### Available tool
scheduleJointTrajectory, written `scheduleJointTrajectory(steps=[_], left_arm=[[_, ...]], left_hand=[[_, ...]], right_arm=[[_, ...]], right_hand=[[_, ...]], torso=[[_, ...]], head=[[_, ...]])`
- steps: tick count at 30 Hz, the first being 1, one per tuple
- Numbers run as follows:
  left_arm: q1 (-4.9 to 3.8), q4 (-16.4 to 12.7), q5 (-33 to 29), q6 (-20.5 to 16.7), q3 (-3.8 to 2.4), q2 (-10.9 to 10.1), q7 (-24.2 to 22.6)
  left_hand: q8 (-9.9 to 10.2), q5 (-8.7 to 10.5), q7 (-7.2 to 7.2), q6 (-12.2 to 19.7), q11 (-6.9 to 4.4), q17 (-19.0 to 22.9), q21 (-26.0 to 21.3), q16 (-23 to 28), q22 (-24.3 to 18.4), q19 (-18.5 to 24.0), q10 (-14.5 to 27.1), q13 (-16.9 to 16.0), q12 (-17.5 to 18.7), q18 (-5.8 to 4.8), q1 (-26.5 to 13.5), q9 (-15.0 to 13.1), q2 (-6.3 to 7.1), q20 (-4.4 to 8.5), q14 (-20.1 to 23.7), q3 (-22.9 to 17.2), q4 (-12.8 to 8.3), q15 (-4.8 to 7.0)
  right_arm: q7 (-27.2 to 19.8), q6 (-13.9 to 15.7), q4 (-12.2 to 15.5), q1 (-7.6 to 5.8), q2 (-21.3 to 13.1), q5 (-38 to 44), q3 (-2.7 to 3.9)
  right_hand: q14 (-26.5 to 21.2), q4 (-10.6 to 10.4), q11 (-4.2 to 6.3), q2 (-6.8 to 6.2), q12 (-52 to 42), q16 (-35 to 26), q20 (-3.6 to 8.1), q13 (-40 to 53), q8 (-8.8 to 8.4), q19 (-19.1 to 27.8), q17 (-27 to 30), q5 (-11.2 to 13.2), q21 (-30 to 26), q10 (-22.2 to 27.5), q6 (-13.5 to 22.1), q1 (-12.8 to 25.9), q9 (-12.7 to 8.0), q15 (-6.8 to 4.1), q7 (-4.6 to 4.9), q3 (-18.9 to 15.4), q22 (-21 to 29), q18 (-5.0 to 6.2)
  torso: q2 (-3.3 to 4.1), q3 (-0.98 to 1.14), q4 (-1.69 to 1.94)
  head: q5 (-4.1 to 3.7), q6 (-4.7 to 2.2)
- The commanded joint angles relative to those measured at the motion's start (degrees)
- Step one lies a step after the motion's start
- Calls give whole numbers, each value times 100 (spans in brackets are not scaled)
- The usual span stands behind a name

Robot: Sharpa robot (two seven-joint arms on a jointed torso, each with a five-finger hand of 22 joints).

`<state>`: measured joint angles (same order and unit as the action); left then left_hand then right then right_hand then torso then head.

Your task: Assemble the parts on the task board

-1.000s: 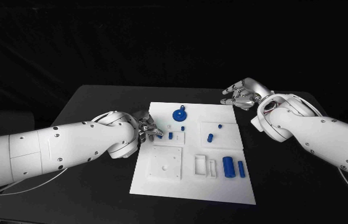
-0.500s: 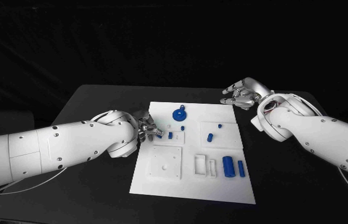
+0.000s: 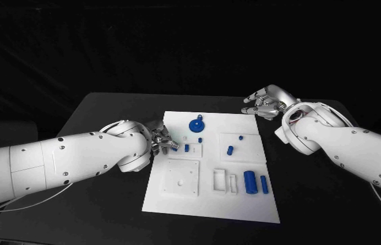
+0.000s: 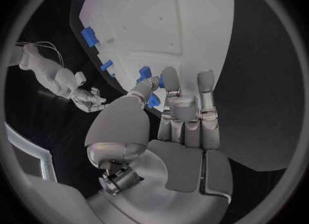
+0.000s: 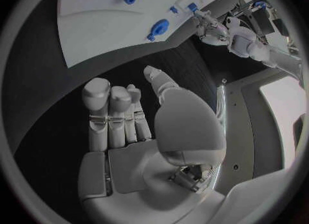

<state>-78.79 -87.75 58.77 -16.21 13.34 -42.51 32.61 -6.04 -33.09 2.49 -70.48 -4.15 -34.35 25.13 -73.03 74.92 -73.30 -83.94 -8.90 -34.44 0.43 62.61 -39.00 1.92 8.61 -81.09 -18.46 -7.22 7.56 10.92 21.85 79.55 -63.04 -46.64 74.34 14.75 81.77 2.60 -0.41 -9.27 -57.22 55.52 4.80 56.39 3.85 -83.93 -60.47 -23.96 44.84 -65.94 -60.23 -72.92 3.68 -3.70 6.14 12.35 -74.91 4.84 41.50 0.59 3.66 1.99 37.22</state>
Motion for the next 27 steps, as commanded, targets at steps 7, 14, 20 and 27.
scheduleJointTrajectory(steps=[7,14,20,27], left_arm=[[55,9,23,282,47,43,122],[55,44,70,267,46,96,110],[55,57,91,307,45,148,105],[55,59,114,408,45,188,109]], left_hand=[[-41,13,-474,-646,-54,-83,49,-69,112,21,-297,-8,-64,73,72,-1160,-19,-19,-27,-198,-234,42],[-44,15,-475,-648,-55,-93,69,-83,111,26,-297,7,-75,81,83,-1180,-13,-24,-25,-197,-243,40],[-43,19,-476,-649,-55,-107,79,-92,111,30,-297,15,-80,85,96,-1189,-11,-28,-27,-196,-245,38],[-44,18,-478,-662,-56,-137,94,-113,111,36,-298,24,-96,89,100,-1196,2,-32,-29,-189,-250,36]], right_arm=[[-36,-46,2,3,5,17,3],[-34,-44,4,3,5,17,3],[-35,-46,1,3,10,17,3],[-38,-49,-7,4,22,17,3]], right_hand=[[20,-34,37,-2,19,-26,12,-6,-31,-225,5,-33,-35,-18,-37,44,-8,-19,-6,2,-532,85],[20,-34,37,-2,19,-26,12,-6,-31,-225,5,-33,-35,-18,-37,44,-8,-19,-6,2,-532,85],[20,-34,37,-2,19,-26,12,-6,-31,-225,5,-33,-35,-18,-37,44,-8,-19,-6,2,-532,85],[20,-34,37,-2,19,-26,12,-6,-31,-225,5,-33,-35,-18,-37,44,-8,-19,-6,2,-532,85]], torso=[[1,3,-4],[3,4,-3],[2,5,1],[0,6,-1]], head=[[4,-7],[0,-8],[-3,4],[-7,6]])
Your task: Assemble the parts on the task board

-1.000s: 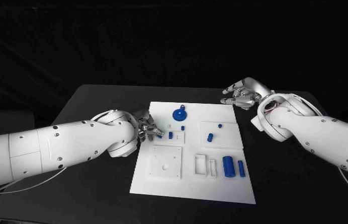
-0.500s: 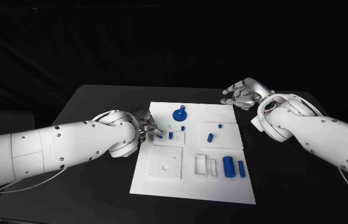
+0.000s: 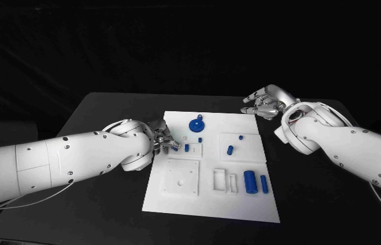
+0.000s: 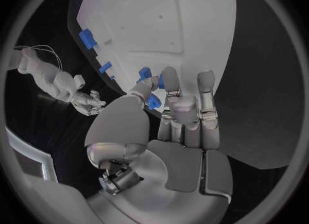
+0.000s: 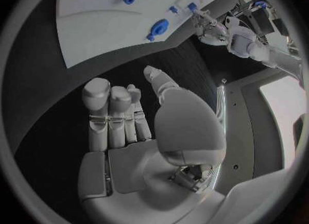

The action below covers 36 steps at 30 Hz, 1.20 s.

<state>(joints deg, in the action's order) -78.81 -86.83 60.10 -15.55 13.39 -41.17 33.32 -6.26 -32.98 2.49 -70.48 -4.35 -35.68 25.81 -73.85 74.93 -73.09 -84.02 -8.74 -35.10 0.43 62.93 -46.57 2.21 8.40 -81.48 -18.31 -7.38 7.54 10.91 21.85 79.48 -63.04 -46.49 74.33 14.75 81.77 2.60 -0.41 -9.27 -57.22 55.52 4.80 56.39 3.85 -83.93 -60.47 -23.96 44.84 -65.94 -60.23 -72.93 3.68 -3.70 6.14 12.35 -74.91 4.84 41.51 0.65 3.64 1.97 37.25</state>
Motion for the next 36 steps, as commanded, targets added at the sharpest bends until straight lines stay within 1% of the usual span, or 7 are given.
scheduleJointTrajectory(steps=[1,15,17,20,23,29,36], left_arm=[[57,-29,-17,363,40,58,42],[56,-22,12,548,40,73,76],[56,-18,6,538,40,78,70],[56,-14,3,525,40,83,65],[56,-12,8,496,40,85,66],[56,-9,57,460,39,82,88],[56,11,116,481,39,55,118]], left_hand=[[-22,7,-478,-662,-37,-5,25,-30,110,15,-290,9,-29,89,68,-439,-27,-11,10,-205,-234,37],[-5,59,-485,-659,-35,34,32,-12,102,37,-290,50,-22,98,31,-447,-10,-28,28,-143,-159,34],[-3,289,-496,-662,-35,59,22,0,96,37,-292,67,-28,93,5,-458,19,-33,31,-57,-68,34],[11,418,-505,-669,-37,59,-4,-2,90,25,-293,91,-37,80,47,-459,58,-27,25,37,80,39],[19,415,-503,-678,-38,60,-24,-3,93,16,-289,108,-46,75,133,-462,61,-24,28,25,125,39],[1,243,-486,-679,-32,33,-8,-25,108,10,-285,142,-63,94,164,-514,-27,-27,22,-131,14,36],[-8,235,-489,-677,-34,27,12,-33,108,19,-289,163,-79,104,125,-557,-64,-31,21,-191,-66,35]], right_arm=[[-38,-49,0,4,7,17,3],[-42,-48,-3,7,10,17,3],[-42,-47,-3,7,11,17,3],[-43,-46,-3,7,12,17,3],[-43,-46,-4,8,12,17,3],[-44,-44,-3,8,11,17,3],[-44,-43,-3,8,8,17,3]], right_hand=[[20,-34,37,-2,19,-26,12,-6,-31,-225,5,-33,-35,-18,-37,44,-8,-19,-6,1,-532,86],[20,-34,37,-2,19,-26,12,-6,-31,-225,5,-33,-35,-18,-37,44,-8,-19,-6,1,-532,86],[20,-34,37,-2,19,-26,12,-6,-31,-225,5,-33,-35,-18,-37,44,-8,-19,-6,1,-532,86],[21,-47,38,-4,21,-39,13,-9,-31,-227,13,-41,-48,-20,-35,51,-8,-19,-6,-3,-530,86],[21,-47,38,-4,21,-39,13,-9,-31,-227,13,-41,-48,-20,-35,51,-8,-19,-6,-3,-530,86],[21,-47,38,-4,21,-39,13,-9,-31,-227,13,-41,-48,-20,-35,51,-8,-19,-6,-3,-530,86],[21,-47,38,-4,21,-39,13,-9,-31,-227,13,-41,-48,-20,-35,51,-8,-19,-6,-3,-530,86]], torso=[[-2,-2,2],[-3,-3,2],[-1,-5,3],[-1,-2,2],[4,-2,2],[1,-2,2],[-4,-4,5]], head=[[-5,6],[-18,8],[-22,5],[-23,6],[-28,2],[-25,7],[-25,11]])
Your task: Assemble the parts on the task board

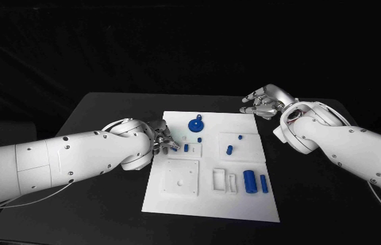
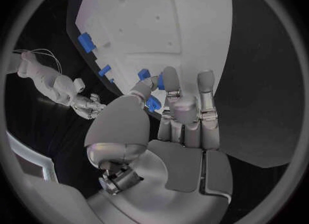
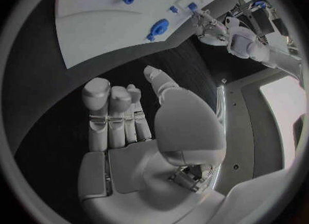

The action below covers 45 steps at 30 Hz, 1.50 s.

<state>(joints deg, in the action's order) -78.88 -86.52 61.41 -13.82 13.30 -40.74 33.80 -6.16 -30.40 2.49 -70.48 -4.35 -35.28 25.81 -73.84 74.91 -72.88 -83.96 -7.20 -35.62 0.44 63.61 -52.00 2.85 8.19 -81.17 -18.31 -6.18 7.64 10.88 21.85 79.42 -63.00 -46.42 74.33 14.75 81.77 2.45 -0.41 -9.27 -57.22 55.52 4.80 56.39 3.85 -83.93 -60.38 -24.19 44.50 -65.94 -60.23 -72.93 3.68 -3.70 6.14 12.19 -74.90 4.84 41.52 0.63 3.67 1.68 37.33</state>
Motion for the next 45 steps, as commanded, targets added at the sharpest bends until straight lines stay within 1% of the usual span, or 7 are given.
scheduleJointTrajectory(steps=[1,17,26,30,37,43,45], left_arm=[[63,-18,-9,313,48,6,77],[63,-20,48,394,47,-59,117],[63,-15,29,401,47,-27,113],[63,-1,-4,375,46,-12,98],[63,40,-51,332,45,18,74],[63,66,-73,320,43,54,58],[63,68,-79,321,42,65,52]], left_hand=[[-18,-24,-489,-677,-34,-12,12,-33,110,-2,-295,8,-28,103,57,-14,-128,-10,-11,-191,-186,25],[-27,-34,-489,-677,-37,-59,44,-66,111,9,-295,24,-50,118,28,-59,-174,-22,-18,-231,-269,20],[-27,-31,-488,-675,-35,-57,52,-64,109,16,-295,32,-50,124,3,-67,-182,-29,-14,-230,-277,17],[-23,45,-490,-662,-34,-18,50,-43,104,18,-295,42,-40,132,-24,-74,-185,-39,-5,-204,-251,16],[-19,81,-501,-651,-30,34,24,-9,96,14,-297,59,-29,131,-67,-83,-122,-46,-2,-114,-103,16],[-9,131,-516,-650,-33,77,-43,12,91,-20,-294,83,-34,92,-39,-87,54,-20,0,7,270,27],[-5,135,-521,-652,-35,80,-53,14,94,-24,-295,88,-29,84,-48,-83,87,-16,1,28,313,28]], right_arm=[[-41,-43,3,3,1,17,3],[-45,-51,-6,4,3,17,3],[-47,-53,-11,6,11,17,3],[-48,-54,-12,7,10,17,3],[-47,-53,-10,8,6,16,3],[-45,-54,-7,8,2,16,3],[-45,-55,-7,8,2,16,3]], right_hand=[[21,-32,38,-4,21,-39,13,-9,-31,-227,5,-18,-14,-20,-35,51,-8,-19,-6,13,-531,86],[23,-38,37,-6,19,-45,13,-7,-31,-229,9,-23,-24,-24,-34,57,-8,-20,-6,4,-529,87],[23,-38,37,-6,19,-45,13,-7,-31,-229,9,-23,-24,-24,-34,57,-8,-20,-6,4,-529,87],[23,-38,37,-6,19,-45,13,-7,-31,-229,9,-23,-24,-24,-34,57,-8,-20,-6,4,-529,87],[24,-46,37,-4,21,-49,14,-9,-31,-232,9,-25,-39,-24,-33,65,-8,-20,-6,-9,-528,87],[24,-54,37,1,22,-52,14,-10,-30,-234,11,-27,-32,-23,-34,72,-8,-20,-7,-11,-530,86],[24,-58,38,1,23,-52,14,-11,-30,-233,11,-28,-35,-23,-33,75,-8,-20,-7,-14,-529,87]], torso=[[-6,-3,4],[-5,-11,5],[0,-6,-2],[-3,-2,-2],[-5,-1,2],[-1,4,-3],[0,4,-5]], head=[[2,6],[11,22],[7,2],[7,-2],[5,-9],[5,-12],[4,-13]])
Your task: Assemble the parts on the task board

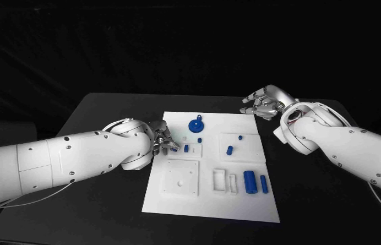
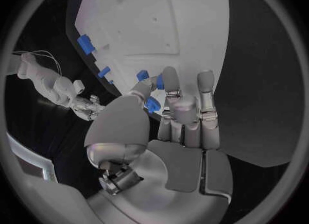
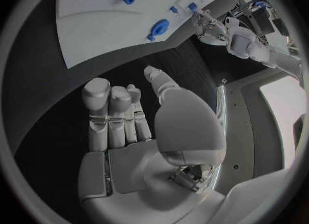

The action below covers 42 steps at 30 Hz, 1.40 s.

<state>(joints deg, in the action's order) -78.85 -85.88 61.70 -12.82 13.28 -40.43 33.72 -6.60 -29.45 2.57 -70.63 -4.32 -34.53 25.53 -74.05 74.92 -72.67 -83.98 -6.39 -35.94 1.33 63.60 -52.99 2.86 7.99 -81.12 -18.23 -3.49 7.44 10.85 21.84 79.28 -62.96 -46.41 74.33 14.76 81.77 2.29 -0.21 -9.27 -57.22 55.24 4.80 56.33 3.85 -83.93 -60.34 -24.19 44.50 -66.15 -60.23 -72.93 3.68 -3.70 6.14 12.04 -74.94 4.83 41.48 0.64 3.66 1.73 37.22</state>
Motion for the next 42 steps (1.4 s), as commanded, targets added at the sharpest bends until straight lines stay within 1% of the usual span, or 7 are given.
scheduleJointTrajectory(steps=[1,23,27,29,30,35,42], left_arm=[[60,5,-110,221,44,38,57],[60,29,-134,256,42,51,43],[60,33,-139,239,42,52,37],[60,35,-140,230,42,52,36],[60,37,-140,225,42,52,36],[60,55,-142,195,42,49,37],[60,72,-142,165,42,47,36]], left_hand=[[41,51,-535,-641,-41,3,-31,34,93,-45,-296,7,-1,-9,-66,20,117,5,-5,45,79,49],[59,105,-556,-670,-48,-1,-91,31,100,-77,-296,26,-11,-39,35,44,354,23,-3,176,499,58],[68,151,-567,-689,-51,10,-102,38,98,-80,-297,28,-13,-47,70,61,461,29,0,242,734,61],[65,352,-570,-704,-53,8,-104,37,99,-80,-293,27,-16,-50,61,62,487,29,0,287,817,62],[60,713,-568,-723,-52,7,-109,37,96,-80,-298,25,-22,-54,69,61,464,31,1,335,881,60],[68,755,-570,-728,-50,29,-127,50,98,-87,-293,25,-13,-62,168,55,516,37,6,416,1101,63],[70,777,-567,-728,-49,36,-133,54,98,-90,-293,26,-9,-65,166,52,540,39,7,437,1159,64]], right_arm=[[-42,-55,7,4,0,17,3],[-48,-63,-2,4,4,14,3],[-49,-63,-4,5,6,14,3],[-50,-63,-6,5,5,14,3],[-50,-63,-6,5,5,14,3],[-52,-62,-8,6,5,13,3],[-53,-60,-10,6,4,13,3]], right_hand=[[24,-49,17,0,24,-25,13,-6,-30,-233,8,-31,-40,-3,-32,80,-8,-20,-7,-2,-524,87],[26,-62,17,-4,25,-26,13,-7,-31,-235,8,-33,-39,-3,-28,83,-8,-20,-8,-18,-525,87],[26,-62,17,-4,25,-26,13,-7,-31,-235,8,-33,-39,-3,-28,83,-8,-20,-8,-18,-525,87],[26,-62,17,-4,25,-26,13,-7,-31,-235,8,-33,-39,-3,-28,83,-8,-20,-8,-18,-525,87],[26,-62,17,-4,25,-26,13,-7,-31,-235,8,-33,-39,-3,-28,83,-8,-20,-8,-18,-525,87],[26,-62,17,-4,25,-26,13,-7,-31,-235,8,-33,-39,-3,-28,83,-8,-20,-8,-18,-525,87],[24,-75,16,-2,27,-34,13,-8,-31,-235,13,-37,-48,-3,-27,86,-8,-20,-7,-31,-523,87]], torso=[[4,1,-4],[-1,-3,4],[-1,-4,4],[1,-3,2],[1,-3,2],[2,1,-1],[-1,-1,0]], head=[[-3,-5],[-8,16],[-1,13],[1,10],[1,9],[-2,6],[-3,1]])
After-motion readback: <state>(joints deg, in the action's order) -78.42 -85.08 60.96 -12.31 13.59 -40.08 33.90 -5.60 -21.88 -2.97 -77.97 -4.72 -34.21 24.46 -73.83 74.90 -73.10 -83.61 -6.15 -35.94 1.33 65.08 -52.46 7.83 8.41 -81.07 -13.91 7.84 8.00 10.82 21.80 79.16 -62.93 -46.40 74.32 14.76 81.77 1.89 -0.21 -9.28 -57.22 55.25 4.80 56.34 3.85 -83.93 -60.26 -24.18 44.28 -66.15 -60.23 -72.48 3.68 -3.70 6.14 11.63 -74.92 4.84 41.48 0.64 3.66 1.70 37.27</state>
